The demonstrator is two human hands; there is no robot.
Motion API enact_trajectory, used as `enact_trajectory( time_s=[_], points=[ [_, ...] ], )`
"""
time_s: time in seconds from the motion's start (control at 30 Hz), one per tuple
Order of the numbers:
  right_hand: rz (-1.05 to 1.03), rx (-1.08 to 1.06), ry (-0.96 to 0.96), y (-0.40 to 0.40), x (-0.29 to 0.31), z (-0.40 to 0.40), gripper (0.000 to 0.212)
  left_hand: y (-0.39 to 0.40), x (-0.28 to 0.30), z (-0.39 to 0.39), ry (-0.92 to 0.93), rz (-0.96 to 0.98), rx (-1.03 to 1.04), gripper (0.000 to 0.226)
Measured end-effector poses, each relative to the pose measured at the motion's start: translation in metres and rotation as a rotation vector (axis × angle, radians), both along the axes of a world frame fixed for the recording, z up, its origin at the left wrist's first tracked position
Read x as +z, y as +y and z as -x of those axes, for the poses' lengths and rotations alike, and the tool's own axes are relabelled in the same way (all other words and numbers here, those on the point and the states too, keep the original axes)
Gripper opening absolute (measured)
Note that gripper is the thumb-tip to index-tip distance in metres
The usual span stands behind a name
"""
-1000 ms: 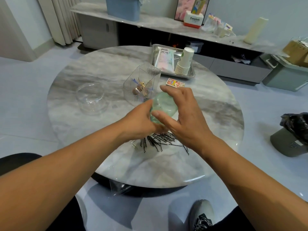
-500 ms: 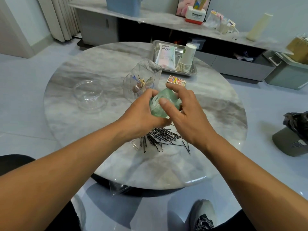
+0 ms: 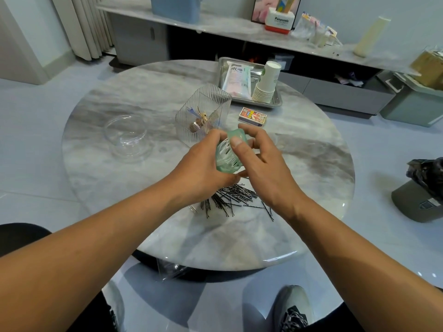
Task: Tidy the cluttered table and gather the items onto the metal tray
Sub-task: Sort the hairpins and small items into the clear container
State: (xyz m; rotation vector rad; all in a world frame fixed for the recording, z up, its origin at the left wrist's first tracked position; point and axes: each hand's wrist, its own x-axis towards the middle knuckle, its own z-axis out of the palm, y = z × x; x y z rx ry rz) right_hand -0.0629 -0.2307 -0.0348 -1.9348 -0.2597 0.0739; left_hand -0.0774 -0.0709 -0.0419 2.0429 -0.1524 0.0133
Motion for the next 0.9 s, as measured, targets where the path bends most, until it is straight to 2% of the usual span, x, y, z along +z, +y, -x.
enact_trajectory(
  time_s=[0.17,0.4,0.63,0.7,0.8,0.9],
  points=[
    [0.059,0.055,-0.035,-0.003,0.003,0.0,0.049,0.0,0.0,0.003,-0.024,-0.054,0.013,0.065],
    [0.071,0.18,0.049,-0.01,0.012,-0.004,0.042,0.004,-0.001,0.004,-0.025,-0.089,-0.023,0.065],
    [-0.087,0.13,0.111,-0.006,0.013,-0.003,0.034,0.006,-0.003,0.001,-0.011,-0.048,-0.031,0.065],
    [-0.056,0.065,0.034,-0.006,0.011,-0.003,0.041,0.006,-0.005,-0.001,0.01,-0.014,-0.013,0.064],
    [0.057,-0.012,-0.245,-0.007,0.011,0.0,0.054,0.005,-0.008,-0.002,0.051,0.049,0.017,0.064],
    [0.264,0.073,-0.531,-0.006,0.01,0.005,0.064,0.003,-0.008,-0.002,0.071,0.166,-0.001,0.067]
  ],
)
